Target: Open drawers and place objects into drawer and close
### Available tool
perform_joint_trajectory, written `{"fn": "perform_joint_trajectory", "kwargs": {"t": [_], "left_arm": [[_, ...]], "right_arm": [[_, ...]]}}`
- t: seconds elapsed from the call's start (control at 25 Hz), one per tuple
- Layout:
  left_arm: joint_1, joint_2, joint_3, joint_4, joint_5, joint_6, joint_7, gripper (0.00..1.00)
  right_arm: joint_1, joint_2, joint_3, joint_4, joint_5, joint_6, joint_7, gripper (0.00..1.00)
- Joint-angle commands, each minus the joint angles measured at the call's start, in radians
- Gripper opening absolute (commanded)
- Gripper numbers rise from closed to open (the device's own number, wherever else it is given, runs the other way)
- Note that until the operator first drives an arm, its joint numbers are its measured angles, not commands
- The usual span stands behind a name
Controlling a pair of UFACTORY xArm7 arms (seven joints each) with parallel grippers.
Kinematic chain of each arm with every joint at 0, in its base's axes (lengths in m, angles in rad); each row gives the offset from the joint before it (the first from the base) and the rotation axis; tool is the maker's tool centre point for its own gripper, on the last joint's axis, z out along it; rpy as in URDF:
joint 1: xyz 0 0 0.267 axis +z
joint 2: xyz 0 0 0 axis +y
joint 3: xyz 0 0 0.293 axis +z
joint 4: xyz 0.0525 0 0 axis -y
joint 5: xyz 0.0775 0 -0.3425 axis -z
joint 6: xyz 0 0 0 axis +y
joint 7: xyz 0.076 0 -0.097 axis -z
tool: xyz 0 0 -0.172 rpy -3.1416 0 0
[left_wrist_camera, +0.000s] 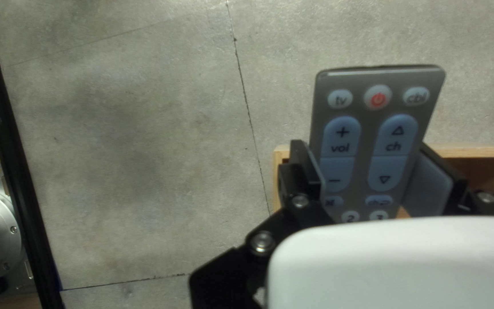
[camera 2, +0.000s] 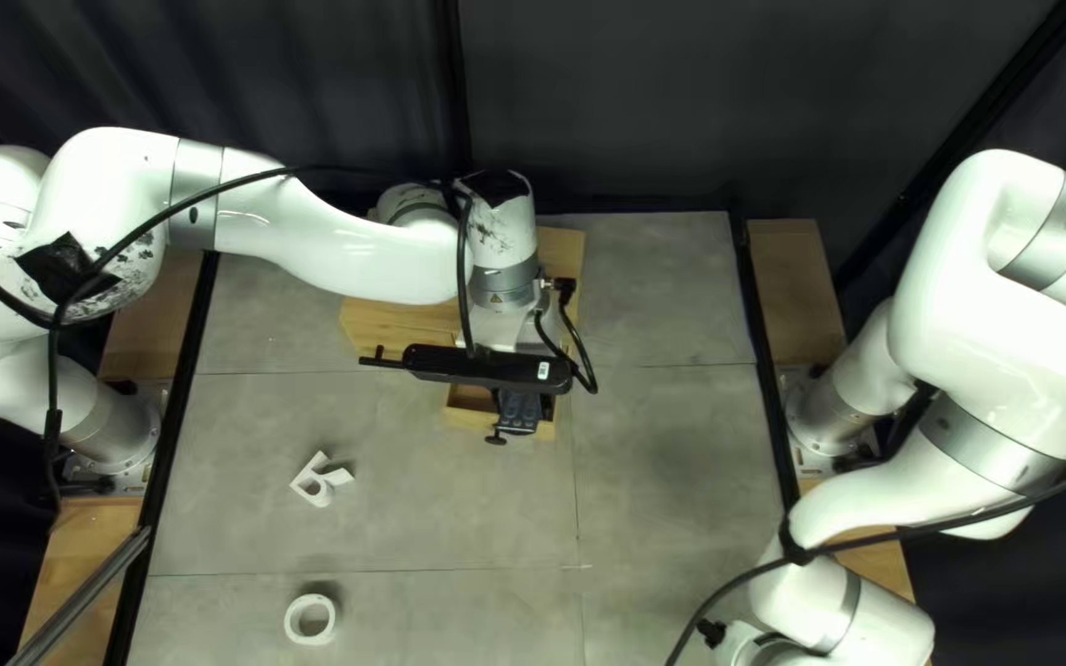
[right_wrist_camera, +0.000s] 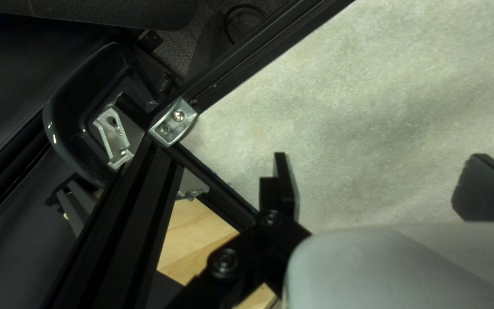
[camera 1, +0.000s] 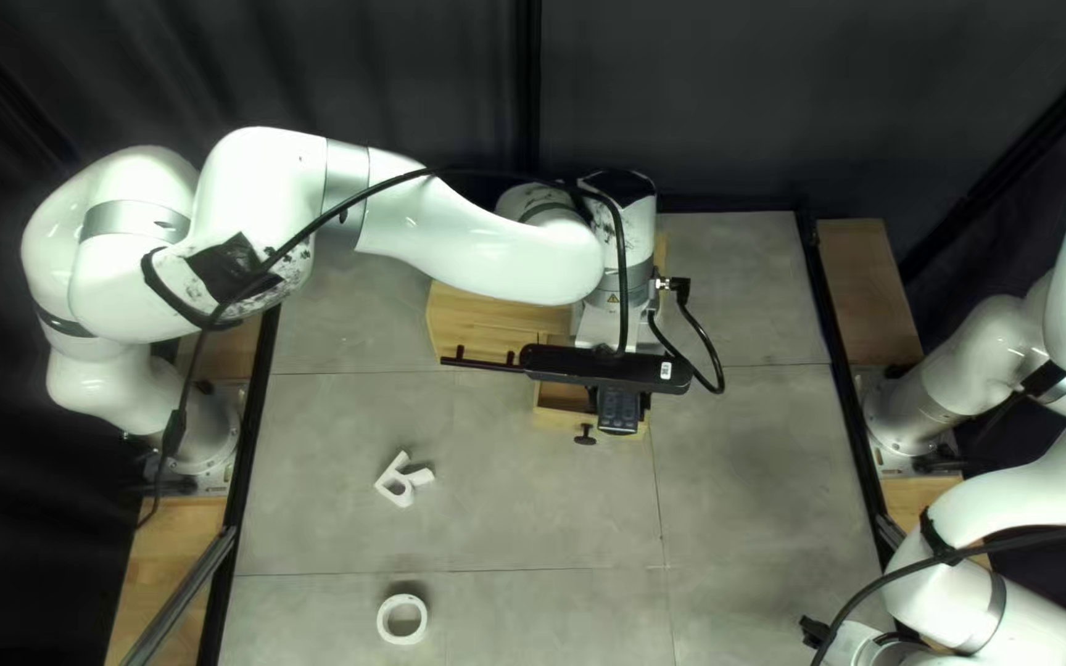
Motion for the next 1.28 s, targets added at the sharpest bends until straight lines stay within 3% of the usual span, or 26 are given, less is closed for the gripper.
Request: {"fn": "perform_joint_trajectory", "kwargs": {"t": [0.04,1.28], "left_arm": [[0.006,-0.010,-0.001,-0.026,-0.012,-0.014,0.012,0.00],[0.016,0.025,0.019,-0.001,0.028,-0.024,0.042,0.00]], "right_arm": [[0.000,0.000,0.000,0.000,0.000,0.000,0.000,1.00],[0.000,0.000,0.000,0.000,0.000,0.000,0.000,1.00]]}}
